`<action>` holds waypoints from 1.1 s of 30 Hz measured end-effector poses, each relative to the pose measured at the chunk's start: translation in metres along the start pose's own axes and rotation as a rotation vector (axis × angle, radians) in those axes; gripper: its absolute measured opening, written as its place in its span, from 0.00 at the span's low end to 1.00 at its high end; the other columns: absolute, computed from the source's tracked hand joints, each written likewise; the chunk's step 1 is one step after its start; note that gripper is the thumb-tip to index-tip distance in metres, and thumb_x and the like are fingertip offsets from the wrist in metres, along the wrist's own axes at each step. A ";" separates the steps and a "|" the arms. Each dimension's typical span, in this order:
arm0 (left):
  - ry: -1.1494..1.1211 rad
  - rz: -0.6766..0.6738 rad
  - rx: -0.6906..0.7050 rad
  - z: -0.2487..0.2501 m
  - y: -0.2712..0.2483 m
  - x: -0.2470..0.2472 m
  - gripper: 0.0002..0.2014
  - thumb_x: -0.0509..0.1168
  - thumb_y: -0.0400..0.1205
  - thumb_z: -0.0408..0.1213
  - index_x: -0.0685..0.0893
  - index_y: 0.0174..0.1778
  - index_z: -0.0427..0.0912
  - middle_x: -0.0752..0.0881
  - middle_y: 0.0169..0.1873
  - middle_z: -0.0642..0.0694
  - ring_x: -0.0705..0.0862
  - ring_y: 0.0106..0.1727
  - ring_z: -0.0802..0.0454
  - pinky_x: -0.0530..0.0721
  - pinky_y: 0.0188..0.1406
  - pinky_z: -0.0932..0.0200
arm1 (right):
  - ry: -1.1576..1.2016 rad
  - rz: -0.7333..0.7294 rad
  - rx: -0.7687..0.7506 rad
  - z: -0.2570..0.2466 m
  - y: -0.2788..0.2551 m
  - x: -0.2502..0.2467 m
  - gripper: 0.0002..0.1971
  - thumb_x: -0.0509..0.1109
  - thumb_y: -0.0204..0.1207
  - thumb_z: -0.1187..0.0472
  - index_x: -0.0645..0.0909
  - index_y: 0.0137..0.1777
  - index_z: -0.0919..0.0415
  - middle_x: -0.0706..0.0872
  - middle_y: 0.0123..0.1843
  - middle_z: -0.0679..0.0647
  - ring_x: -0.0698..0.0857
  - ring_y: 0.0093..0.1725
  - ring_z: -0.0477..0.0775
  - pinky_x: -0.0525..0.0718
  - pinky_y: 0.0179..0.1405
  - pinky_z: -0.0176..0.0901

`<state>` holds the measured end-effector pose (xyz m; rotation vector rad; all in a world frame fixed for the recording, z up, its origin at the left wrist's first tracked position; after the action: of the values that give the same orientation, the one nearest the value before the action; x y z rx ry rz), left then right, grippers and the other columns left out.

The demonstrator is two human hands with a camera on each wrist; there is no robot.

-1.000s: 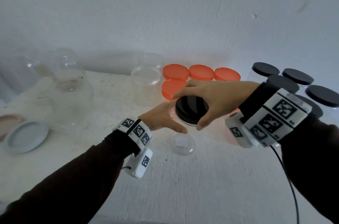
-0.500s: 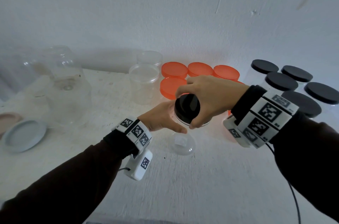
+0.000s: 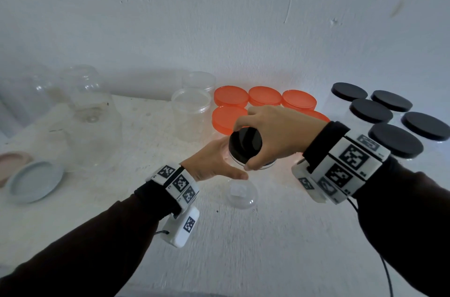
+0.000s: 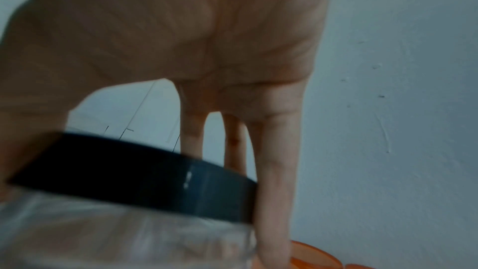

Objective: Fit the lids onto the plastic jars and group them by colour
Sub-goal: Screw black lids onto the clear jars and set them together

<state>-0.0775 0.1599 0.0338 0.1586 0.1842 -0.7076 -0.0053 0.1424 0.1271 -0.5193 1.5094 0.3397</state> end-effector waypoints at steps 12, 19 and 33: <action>-0.130 -0.108 -0.034 0.007 0.001 0.037 0.33 0.76 0.61 0.43 0.76 0.64 0.54 0.84 0.61 0.58 0.78 0.66 0.61 0.78 0.60 0.68 | 0.239 -0.016 0.075 0.020 -0.049 0.020 0.38 0.75 0.65 0.48 0.66 0.75 0.43 0.68 0.60 0.45 0.74 0.55 0.47 0.79 0.55 0.40; -0.050 -0.166 -0.031 0.017 0.020 0.079 0.33 0.79 0.60 0.37 0.77 0.61 0.53 0.86 0.55 0.59 0.81 0.60 0.66 0.77 0.54 0.73 | 0.242 -0.056 0.156 0.043 -0.092 0.020 0.38 0.76 0.65 0.46 0.65 0.75 0.42 0.68 0.61 0.44 0.73 0.59 0.47 0.78 0.61 0.46; 0.006 -0.232 0.063 0.023 0.049 0.133 0.34 0.77 0.67 0.28 0.72 0.67 0.48 0.80 0.62 0.58 0.78 0.62 0.71 0.74 0.56 0.76 | 0.213 -0.116 0.230 0.077 -0.135 0.023 0.38 0.78 0.65 0.49 0.65 0.75 0.43 0.68 0.64 0.44 0.73 0.61 0.48 0.78 0.60 0.41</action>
<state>0.0564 0.1082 0.0309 0.2014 0.1882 -0.9442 0.1322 0.0659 0.1189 -0.4672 1.6899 0.0190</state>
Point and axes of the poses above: each hand's wrist, its own y-axis towards the middle knuckle, its own x-axis out of the palm, z = x × y, the point moved 7 cm from there along y, towards the middle knuckle
